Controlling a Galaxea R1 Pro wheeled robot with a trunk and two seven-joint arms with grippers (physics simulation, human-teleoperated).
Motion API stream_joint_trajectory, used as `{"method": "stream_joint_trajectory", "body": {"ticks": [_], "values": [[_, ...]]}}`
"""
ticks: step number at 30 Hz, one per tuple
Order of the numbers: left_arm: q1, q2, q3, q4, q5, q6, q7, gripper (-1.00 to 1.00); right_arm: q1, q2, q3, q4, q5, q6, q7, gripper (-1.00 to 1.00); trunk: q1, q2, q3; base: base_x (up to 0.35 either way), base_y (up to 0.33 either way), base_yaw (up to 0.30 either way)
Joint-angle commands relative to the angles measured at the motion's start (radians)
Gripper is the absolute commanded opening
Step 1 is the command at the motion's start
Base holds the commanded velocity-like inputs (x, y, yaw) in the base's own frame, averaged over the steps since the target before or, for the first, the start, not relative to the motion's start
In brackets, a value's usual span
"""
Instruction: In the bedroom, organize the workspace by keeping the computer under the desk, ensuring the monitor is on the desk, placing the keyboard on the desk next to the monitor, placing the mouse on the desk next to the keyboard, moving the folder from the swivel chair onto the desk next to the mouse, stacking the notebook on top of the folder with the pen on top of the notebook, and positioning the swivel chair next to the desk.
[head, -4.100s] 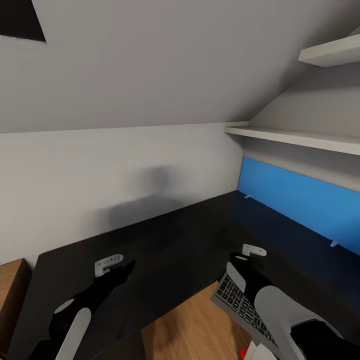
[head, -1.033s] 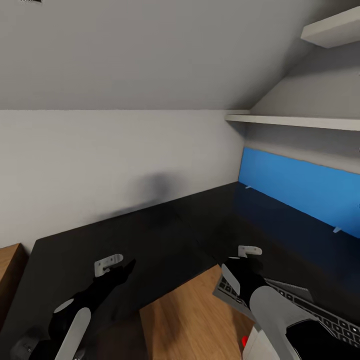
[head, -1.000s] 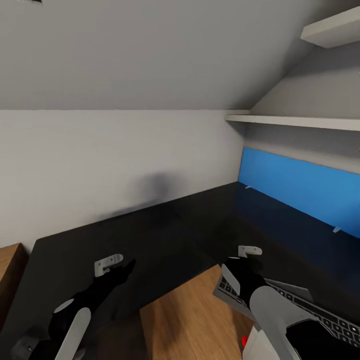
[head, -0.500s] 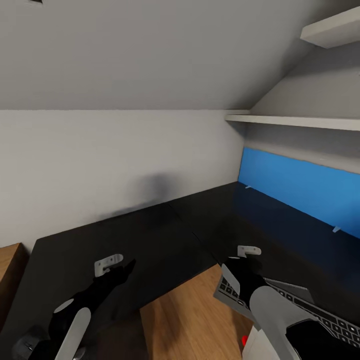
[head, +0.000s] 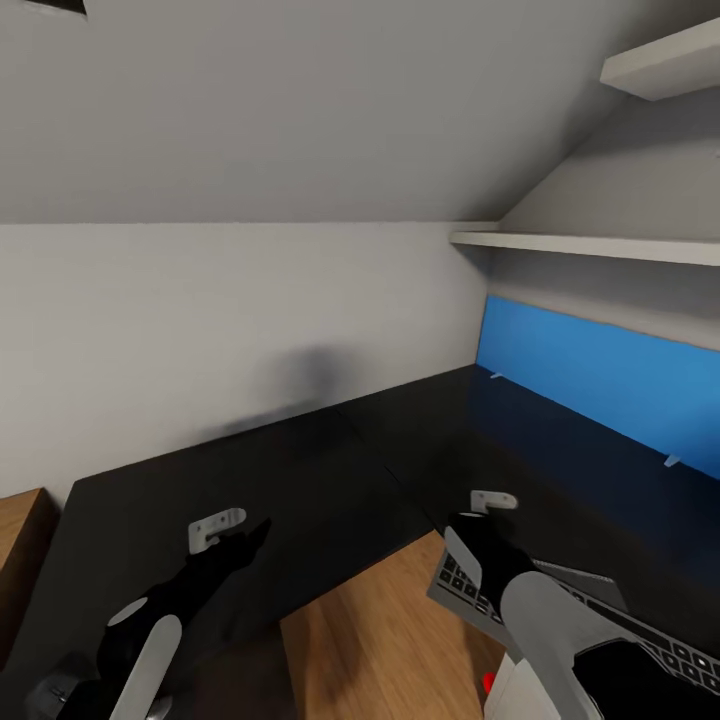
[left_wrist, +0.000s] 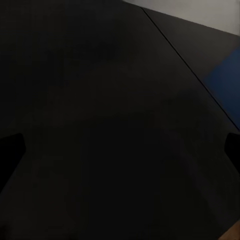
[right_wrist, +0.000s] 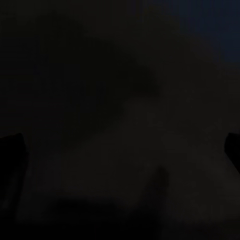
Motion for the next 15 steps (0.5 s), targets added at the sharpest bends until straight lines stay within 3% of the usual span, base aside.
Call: {"method": "stream_joint_trajectory", "body": {"ticks": [1, 15], "values": [[-0.001, 0.001, -0.002, -0.001, 0.011, 0.003, 0.010, 1.00, -0.001, -0.001, 0.007, -0.002, -0.005, 0.009, 0.028, 1.00, 0.000, -0.001, -0.001, 0.000, 0.000, 0.000], [-0.001, 0.001, -0.002, -0.001, 0.011, 0.003, 0.010, 1.00, -0.001, -0.002, 0.005, -0.002, -0.007, 0.010, 0.054, 1.00, 0.000, -0.001, -0.001, 0.000, 0.000, 0.000]]}}
